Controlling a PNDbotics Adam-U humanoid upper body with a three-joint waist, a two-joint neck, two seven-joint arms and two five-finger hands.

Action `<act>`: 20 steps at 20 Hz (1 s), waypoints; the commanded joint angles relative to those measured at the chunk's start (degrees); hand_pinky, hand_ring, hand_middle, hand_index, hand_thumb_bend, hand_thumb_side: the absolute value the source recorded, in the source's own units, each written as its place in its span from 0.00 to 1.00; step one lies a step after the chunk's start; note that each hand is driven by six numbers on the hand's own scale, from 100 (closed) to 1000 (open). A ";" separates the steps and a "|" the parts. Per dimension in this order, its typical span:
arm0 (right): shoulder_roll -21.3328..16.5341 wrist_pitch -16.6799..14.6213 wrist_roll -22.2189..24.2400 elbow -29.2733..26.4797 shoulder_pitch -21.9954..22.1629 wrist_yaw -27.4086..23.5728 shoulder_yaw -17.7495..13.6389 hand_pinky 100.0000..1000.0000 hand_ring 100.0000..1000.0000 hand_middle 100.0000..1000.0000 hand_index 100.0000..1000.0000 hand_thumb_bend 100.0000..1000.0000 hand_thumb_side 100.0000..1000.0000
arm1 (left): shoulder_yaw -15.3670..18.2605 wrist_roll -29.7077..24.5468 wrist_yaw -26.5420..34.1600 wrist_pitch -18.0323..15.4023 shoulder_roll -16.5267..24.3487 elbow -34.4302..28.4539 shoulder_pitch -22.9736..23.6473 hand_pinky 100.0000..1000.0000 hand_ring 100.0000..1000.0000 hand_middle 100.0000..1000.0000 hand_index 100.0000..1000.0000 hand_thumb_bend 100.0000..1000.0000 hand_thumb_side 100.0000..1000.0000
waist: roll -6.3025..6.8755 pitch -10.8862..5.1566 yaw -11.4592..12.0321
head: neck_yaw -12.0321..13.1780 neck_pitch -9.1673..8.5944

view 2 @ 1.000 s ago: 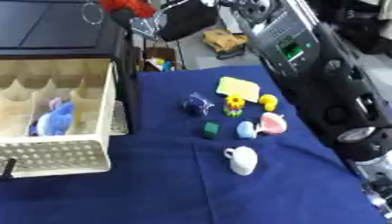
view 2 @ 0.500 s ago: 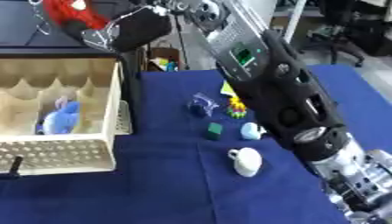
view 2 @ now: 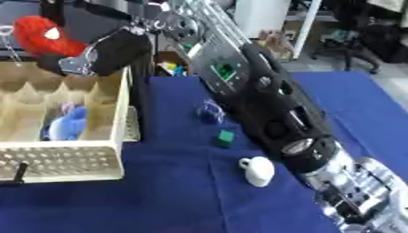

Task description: Pick up objects from table and place into drawer.

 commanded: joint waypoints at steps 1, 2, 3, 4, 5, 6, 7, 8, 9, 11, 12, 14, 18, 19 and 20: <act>-0.82 -0.54 0.39 -0.15 -1.25 0.70 -0.80 0.79 0.87 0.73 0.82 0.42 0.62 | 0.02 -0.30 0.23 0.00 1.20 -0.74 -0.56 0.46 0.58 0.61 0.80 0.08 1.00 | 0.36 -0.74 -0.08 | -0.01 -0.59; -0.93 -0.54 0.29 -0.22 -1.21 0.69 -0.94 0.79 0.87 0.73 0.81 0.42 0.62 | 0.02 -0.30 0.22 -0.01 1.20 -0.74 -0.54 0.46 0.58 0.61 0.80 0.08 1.00 | 0.40 -0.74 -0.12 | -0.01 -0.61; -1.03 -0.50 0.11 -0.33 -1.14 0.62 -1.10 0.79 0.87 0.72 0.81 0.43 0.61 | 0.02 -0.31 0.21 -0.04 1.19 -0.74 -0.51 0.46 0.58 0.61 0.80 0.08 1.00 | 0.47 -0.75 -0.14 | -0.01 -0.62; -1.13 -0.41 -0.13 -0.47 -1.06 0.46 -1.28 0.79 0.87 0.72 0.81 0.43 0.61 | 0.03 -0.31 0.21 -0.08 1.17 -0.74 -0.47 0.46 0.58 0.61 0.80 0.08 1.00 | 0.54 -0.76 -0.17 | 0.00 -0.65; -1.25 -0.27 -0.44 -0.65 -0.96 0.25 -1.49 0.79 0.87 0.72 0.81 0.42 0.60 | 0.03 -0.32 0.20 -0.12 1.16 -0.74 -0.42 0.46 0.58 0.61 0.80 0.08 1.00 | 0.61 -0.77 -0.20 | 0.01 -0.68; -1.41 -0.07 -0.80 -0.87 -0.83 0.01 -1.75 0.79 0.87 0.72 0.80 0.42 0.60 | 0.04 -0.31 0.20 -0.16 1.14 -0.74 -0.37 0.46 0.58 0.61 0.80 0.08 1.00 | 0.71 -0.79 -0.25 | 0.02 -0.71; -1.64 0.17 -1.22 -1.16 -0.68 -0.26 -2.03 0.79 0.87 0.71 0.79 0.42 0.60 | 0.05 -0.31 0.20 -0.22 1.14 -0.74 -0.33 0.46 0.58 0.61 0.80 0.08 1.00 | 0.80 -0.82 -0.29 | 0.03 -0.77; -1.96 0.42 -1.63 -1.53 -0.49 -0.54 -2.32 0.79 0.87 0.71 0.79 0.42 0.60 | 0.07 -0.30 0.20 -0.28 1.13 -0.74 -0.28 0.46 0.58 0.61 0.80 0.08 1.00 | 0.89 -0.84 -0.35 | 0.06 -0.81; -2.35 0.70 -2.05 -1.98 -0.26 -0.83 -2.64 0.79 0.87 0.71 0.79 0.42 0.59 | 0.10 -0.28 0.20 -0.35 1.14 -0.74 -0.23 0.46 0.58 0.61 0.80 0.08 1.00 | 0.97 -0.85 -0.43 | 0.10 -0.85; -3.32 1.37 -2.99 -3.11 0.35 -1.54 -3.46 0.79 0.87 0.71 0.79 0.42 0.59 | 0.15 -0.24 0.19 -0.47 1.12 -0.74 -0.14 0.46 0.58 0.61 0.80 0.08 1.00 | 1.14 -0.86 -0.63 | 0.21 -0.90; -4.01 1.75 -3.56 -3.89 0.77 -1.97 -3.98 0.79 0.86 0.70 0.79 0.42 0.59 | 0.18 -0.23 0.16 -0.53 1.11 -0.74 -0.09 0.46 0.58 0.61 0.80 0.08 1.00 | 1.25 -0.84 -0.75 | 0.29 -0.94; -5.71 2.62 -4.77 -5.76 1.79 -2.91 -5.04 0.79 0.86 0.69 0.78 0.42 0.58 | 0.28 -0.17 0.08 -0.69 1.10 -0.74 0.05 0.46 0.58 0.61 0.80 0.08 1.00 | 1.46 -0.82 -1.01 | 0.45 -1.01; -10.22 4.53 -7.34 -10.43 4.71 -4.79 -7.37 0.79 0.86 0.69 0.78 0.41 0.57 | 0.46 -0.03 -0.21 -1.03 1.02 -0.74 0.34 0.46 0.58 0.61 0.80 0.09 1.00 | 1.87 -0.67 -1.54 | 0.89 -1.17; -11.46 5.00 -8.01 -11.63 5.64 -5.18 -8.06 0.79 0.86 0.69 0.78 0.38 0.58 | 0.52 0.01 -0.32 -1.10 0.97 -0.74 0.42 0.46 0.57 0.61 0.80 0.09 1.00 | 2.00 -0.61 -1.73 | 0.99 -1.21; -12.67 5.44 -8.68 -12.87 6.60 -5.53 -8.70 0.78 0.85 0.68 0.78 0.41 0.57 | 0.58 0.06 -0.42 -1.19 0.94 -0.74 0.47 0.46 0.57 0.61 0.80 0.09 1.00 | 2.12 -0.54 -1.88 | 1.05 -1.26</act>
